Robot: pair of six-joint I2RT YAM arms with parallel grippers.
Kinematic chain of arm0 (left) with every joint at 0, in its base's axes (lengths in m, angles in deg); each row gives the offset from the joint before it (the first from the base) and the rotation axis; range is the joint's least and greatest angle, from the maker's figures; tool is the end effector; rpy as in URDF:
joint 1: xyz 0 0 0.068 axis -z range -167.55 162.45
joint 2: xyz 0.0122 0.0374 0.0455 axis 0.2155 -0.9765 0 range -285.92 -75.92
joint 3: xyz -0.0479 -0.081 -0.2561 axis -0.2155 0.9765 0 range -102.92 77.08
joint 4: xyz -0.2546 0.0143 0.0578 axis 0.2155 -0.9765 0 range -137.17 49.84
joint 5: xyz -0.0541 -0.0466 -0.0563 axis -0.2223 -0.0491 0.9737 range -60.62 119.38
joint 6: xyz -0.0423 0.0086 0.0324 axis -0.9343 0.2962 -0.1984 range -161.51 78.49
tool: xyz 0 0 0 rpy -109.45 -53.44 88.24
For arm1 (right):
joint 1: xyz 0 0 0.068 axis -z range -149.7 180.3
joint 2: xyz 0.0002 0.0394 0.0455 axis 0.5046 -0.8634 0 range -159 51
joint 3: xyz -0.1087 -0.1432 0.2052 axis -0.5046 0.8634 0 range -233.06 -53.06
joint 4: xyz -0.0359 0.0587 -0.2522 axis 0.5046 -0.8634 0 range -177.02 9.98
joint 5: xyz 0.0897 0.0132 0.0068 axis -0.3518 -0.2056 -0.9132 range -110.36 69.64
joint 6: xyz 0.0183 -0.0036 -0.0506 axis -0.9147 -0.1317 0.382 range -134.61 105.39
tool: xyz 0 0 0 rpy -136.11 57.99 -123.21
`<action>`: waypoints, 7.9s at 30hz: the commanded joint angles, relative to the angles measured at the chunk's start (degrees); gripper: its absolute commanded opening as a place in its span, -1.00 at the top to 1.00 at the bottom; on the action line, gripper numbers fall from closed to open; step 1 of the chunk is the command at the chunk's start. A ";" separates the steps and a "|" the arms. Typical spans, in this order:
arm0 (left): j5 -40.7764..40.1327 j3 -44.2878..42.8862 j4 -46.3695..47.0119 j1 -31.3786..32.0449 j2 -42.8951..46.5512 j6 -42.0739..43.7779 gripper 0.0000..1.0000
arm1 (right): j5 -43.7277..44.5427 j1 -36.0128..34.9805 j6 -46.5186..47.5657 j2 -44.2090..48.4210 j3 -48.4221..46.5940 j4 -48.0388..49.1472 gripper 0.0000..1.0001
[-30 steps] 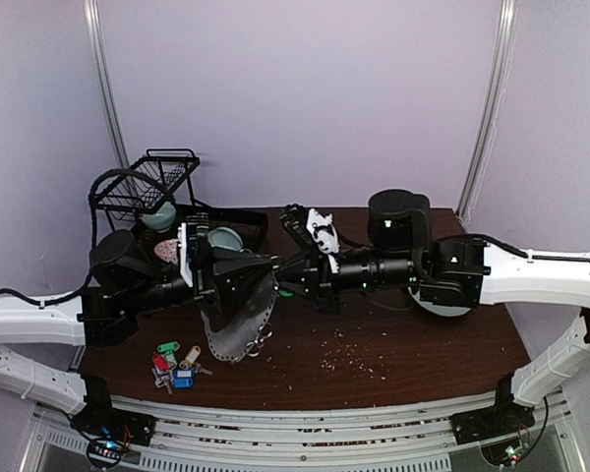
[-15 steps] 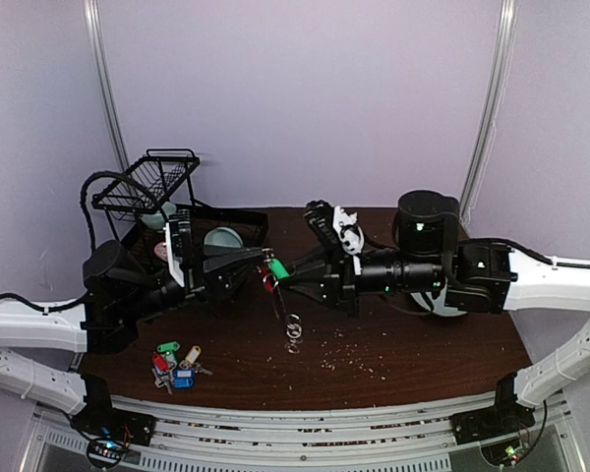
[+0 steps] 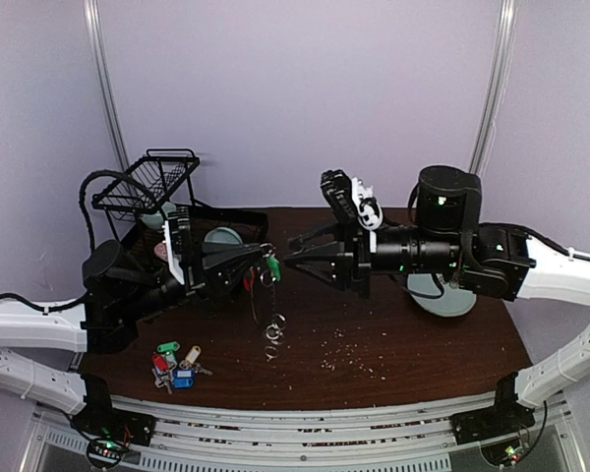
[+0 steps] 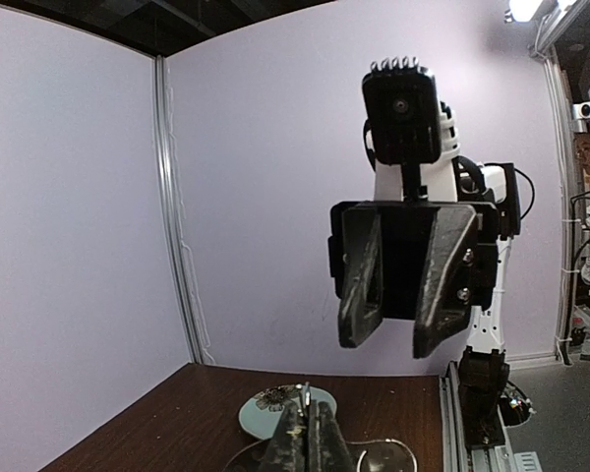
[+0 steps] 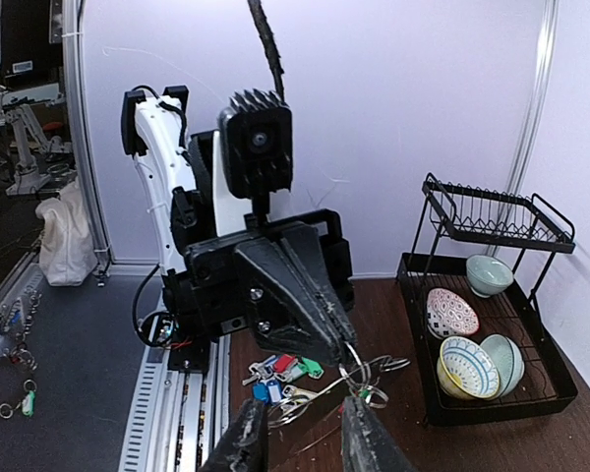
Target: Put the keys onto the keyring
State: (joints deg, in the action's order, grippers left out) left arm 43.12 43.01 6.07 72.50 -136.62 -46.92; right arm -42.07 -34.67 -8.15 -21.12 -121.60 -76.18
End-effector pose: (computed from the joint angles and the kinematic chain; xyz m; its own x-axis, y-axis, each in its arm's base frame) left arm 0.1121 -0.2113 0.3240 0.0768 -0.3168 -0.9454 0.9649 0.2623 -0.0095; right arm 0.1125 0.2724 0.4097 0.1141 -0.0025 -0.9935 -0.9918 0.0580 -0.1141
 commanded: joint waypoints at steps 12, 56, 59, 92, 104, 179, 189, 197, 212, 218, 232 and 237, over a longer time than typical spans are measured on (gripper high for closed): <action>1.03 -1.20 4.25 -0.29 0.48 1.21 1.00 | -6.87 3.49 -2.18 -5.64 -4.77 3.27 0.64; 1.69 -21.83 -47.20 -0.37 -1.48 13.97 0.41 | 16.83 -3.65 22.81 -16.25 -33.06 -43.67 1.00; 1.86 -21.52 -47.54 -0.37 -1.23 14.24 0.42 | 15.45 -3.87 22.81 -16.26 -33.50 -43.73 1.00; 5.82 -11.12 -25.59 -0.37 2.40 10.37 1.00 | 1.65 2.77 10.88 -4.94 -8.81 -16.18 0.31; 5.72 -10.66 -23.72 -0.29 2.63 10.08 1.00 | -0.47 2.83 9.03 -6.87 -7.32 -13.16 0.36; 12.21 -18.17 -51.89 -3.56 -1.36 24.31 0.50 | -8.70 2.64 12.81 -8.82 -13.06 -24.63 1.00; 20.29 -21.03 -52.80 -3.49 -3.02 22.10 0.39 | -8.05 2.65 13.23 -9.23 -13.82 -25.24 1.00; 19.44 -21.26 -52.10 -3.54 -4.33 20.01 0.40 | -7.99 2.65 13.10 -9.18 -13.74 -24.78 1.00; 17.96 -19.85 -50.94 -3.54 -3.10 20.26 1.00 | -6.34 2.63 13.33 -8.75 -13.29 -24.78 1.00; 13.17 -15.01 -42.75 -3.53 1.75 18.67 1.00 | -0.63 3.00 13.37 -7.12 -10.05 -24.56 1.00; 8.60 -5.95 -17.72 -3.45 6.06 7.47 1.00 | -3.90 3.20 9.61 -8.98 -5.64 -17.31 1.00; 8.50 -4.40 -12.42 -3.30 3.96 4.75 1.00 | -5.50 3.16 8.20 -10.17 -5.32 -14.58 1.00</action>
State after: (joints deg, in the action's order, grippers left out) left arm 52.30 38.29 -18.54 69.37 -131.86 -38.53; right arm -45.87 -31.91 1.95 -30.21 -128.18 -92.93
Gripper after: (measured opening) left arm 0.006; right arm 0.026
